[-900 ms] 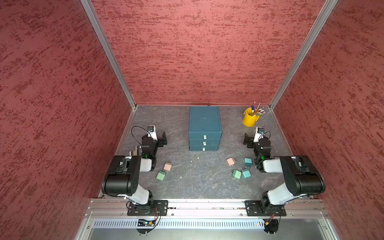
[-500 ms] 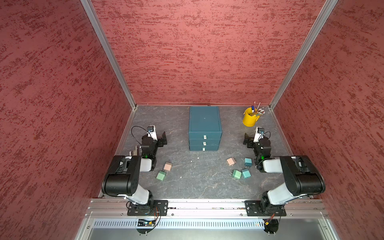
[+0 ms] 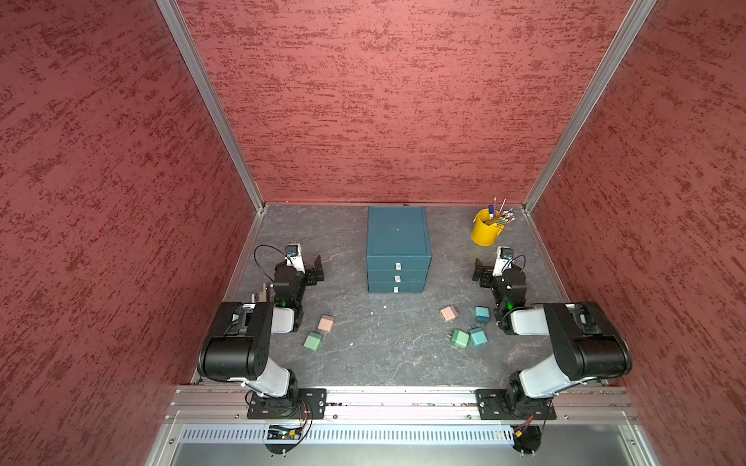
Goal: Place the plugs into the drawer by color
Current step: Open the drawer in the storage box.
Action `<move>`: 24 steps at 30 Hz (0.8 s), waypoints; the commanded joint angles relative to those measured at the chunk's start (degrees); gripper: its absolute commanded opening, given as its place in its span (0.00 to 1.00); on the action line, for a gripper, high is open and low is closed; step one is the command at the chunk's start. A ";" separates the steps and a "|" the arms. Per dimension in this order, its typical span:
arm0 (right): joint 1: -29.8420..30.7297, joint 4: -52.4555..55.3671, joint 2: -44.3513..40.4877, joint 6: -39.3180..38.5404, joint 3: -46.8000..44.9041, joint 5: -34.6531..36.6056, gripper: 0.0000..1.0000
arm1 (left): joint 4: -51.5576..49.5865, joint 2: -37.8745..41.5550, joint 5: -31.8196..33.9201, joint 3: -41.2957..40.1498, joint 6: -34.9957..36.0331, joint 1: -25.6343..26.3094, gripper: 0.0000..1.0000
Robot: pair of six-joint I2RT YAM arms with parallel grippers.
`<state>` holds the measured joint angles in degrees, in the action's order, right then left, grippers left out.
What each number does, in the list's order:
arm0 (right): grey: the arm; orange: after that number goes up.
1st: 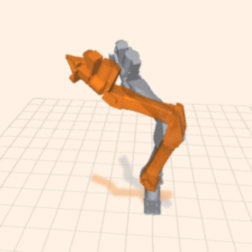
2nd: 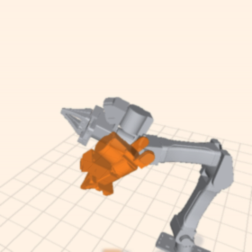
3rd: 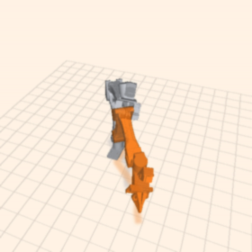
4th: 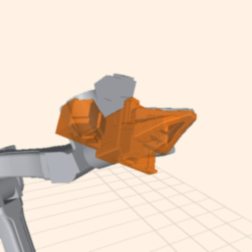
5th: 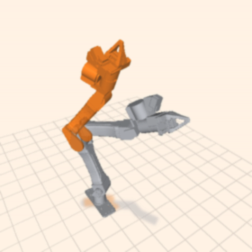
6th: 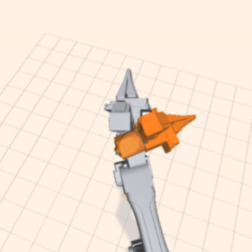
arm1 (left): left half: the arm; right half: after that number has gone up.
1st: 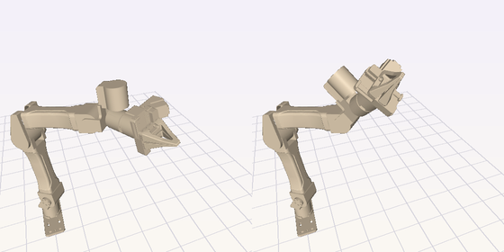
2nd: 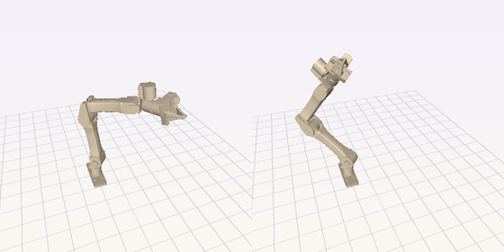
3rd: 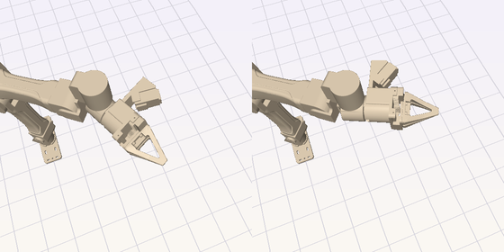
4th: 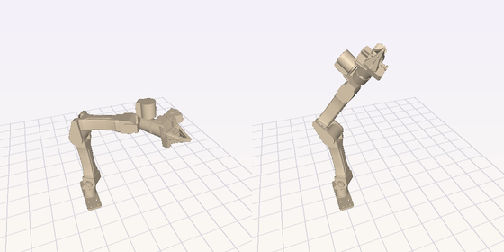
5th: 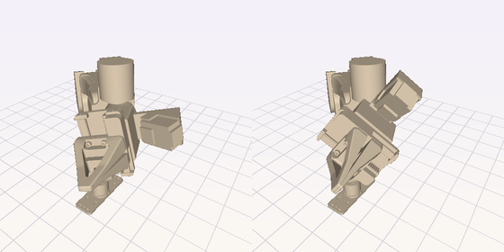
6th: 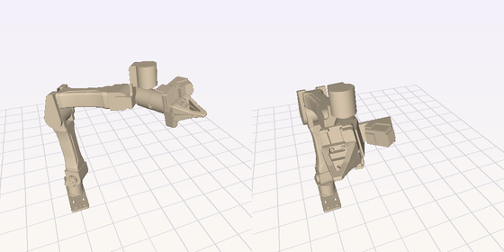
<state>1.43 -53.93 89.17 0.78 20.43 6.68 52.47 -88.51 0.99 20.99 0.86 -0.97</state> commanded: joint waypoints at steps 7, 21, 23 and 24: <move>2.10 44.41 -32.50 17.40 10.99 19.13 0.98 | -33.48 14.23 12.87 15.29 -9.08 -1.28 1.00; 15.38 103.39 -27.22 32.16 46.56 7.24 0.91 | -75.29 14.94 -0.83 42.38 -34.38 22.41 0.75; 21.28 107.11 -25.45 32.92 50.94 5.79 0.82 | -76.77 12.54 -1.34 46.41 -34.94 25.12 0.73; 24.28 108.46 -24.48 33.41 52.91 5.44 0.80 | -77.69 11.41 -2.05 48.53 -35.09 25.97 0.73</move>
<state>20.16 42.72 64.34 32.27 67.48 13.87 -20.21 -75.40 0.43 64.69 -31.88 23.31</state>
